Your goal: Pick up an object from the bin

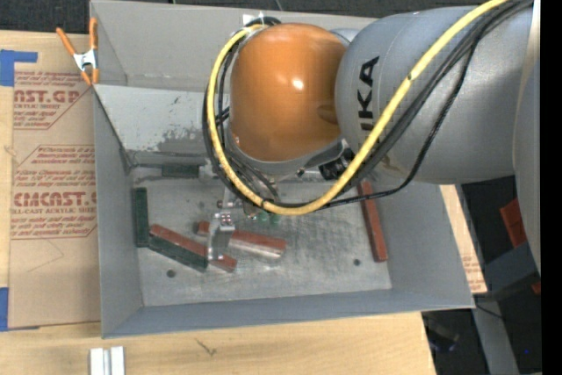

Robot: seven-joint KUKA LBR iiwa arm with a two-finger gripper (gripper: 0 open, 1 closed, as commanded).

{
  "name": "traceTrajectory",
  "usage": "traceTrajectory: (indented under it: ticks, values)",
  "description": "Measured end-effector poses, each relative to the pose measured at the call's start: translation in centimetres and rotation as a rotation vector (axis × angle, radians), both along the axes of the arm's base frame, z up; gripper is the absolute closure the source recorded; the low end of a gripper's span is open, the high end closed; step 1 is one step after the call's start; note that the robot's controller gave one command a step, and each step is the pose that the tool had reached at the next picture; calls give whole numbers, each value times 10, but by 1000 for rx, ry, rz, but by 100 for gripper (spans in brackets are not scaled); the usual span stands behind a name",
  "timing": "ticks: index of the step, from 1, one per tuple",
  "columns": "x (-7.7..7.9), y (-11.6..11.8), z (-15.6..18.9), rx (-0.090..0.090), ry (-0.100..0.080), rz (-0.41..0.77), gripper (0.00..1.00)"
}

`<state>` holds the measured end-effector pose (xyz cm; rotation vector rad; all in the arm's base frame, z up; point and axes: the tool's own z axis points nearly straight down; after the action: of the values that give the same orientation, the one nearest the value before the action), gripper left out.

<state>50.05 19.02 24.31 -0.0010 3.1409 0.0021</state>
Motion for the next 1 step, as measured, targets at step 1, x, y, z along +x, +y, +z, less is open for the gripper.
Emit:
traceTrajectory:
  ticks: [1]
  values:
    - [0,3,-71,2,-4,-19,0]
